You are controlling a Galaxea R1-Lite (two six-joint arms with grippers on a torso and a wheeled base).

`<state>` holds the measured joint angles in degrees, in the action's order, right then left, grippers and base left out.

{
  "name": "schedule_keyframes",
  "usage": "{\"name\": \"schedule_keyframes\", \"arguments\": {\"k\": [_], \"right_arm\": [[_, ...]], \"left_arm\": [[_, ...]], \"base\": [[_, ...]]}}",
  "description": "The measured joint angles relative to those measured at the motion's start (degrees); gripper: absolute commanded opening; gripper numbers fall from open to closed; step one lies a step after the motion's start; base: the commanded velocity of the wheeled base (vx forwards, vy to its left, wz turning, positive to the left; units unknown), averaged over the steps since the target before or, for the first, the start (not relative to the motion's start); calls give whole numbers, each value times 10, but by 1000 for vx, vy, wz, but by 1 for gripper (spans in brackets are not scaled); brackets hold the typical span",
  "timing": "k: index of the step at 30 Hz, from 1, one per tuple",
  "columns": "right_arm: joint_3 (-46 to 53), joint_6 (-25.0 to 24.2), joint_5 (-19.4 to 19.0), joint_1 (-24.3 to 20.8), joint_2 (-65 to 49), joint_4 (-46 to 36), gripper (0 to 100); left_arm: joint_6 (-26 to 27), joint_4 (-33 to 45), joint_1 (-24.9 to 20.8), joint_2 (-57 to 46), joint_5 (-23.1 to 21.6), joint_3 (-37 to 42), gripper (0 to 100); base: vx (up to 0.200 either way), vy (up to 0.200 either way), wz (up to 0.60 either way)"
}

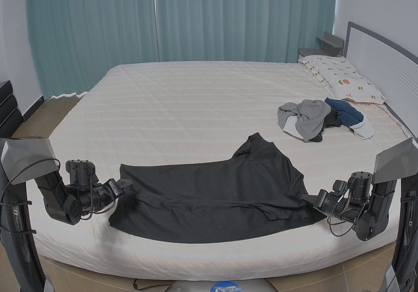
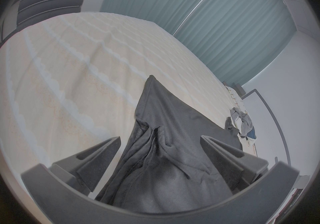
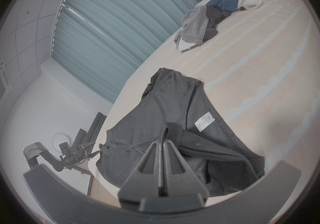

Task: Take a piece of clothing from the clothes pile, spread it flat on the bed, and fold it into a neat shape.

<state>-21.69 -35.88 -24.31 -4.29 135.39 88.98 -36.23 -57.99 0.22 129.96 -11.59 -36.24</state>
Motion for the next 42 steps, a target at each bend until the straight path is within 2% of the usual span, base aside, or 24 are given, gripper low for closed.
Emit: {"name": "schedule_keyframes", "arguments": {"k": [13,27,28,42], "right_arm": [[0,0,0,-2,0,0,0],[0,1,0,-4,2,0,0],[0,1,0,-4,2,0,0],[-1,0,-1,0,2,0,0]], "left_arm": [[-38,0,-21,6,2,-44,100],[-39,-1,-41,31,5,-68,100],[-39,-1,-41,33,8,-68,0],[-37,6,-32,29,42,-48,0]], "base": [[0,0,0],[0,0,0],[0,0,0],[0,0,0]]}}
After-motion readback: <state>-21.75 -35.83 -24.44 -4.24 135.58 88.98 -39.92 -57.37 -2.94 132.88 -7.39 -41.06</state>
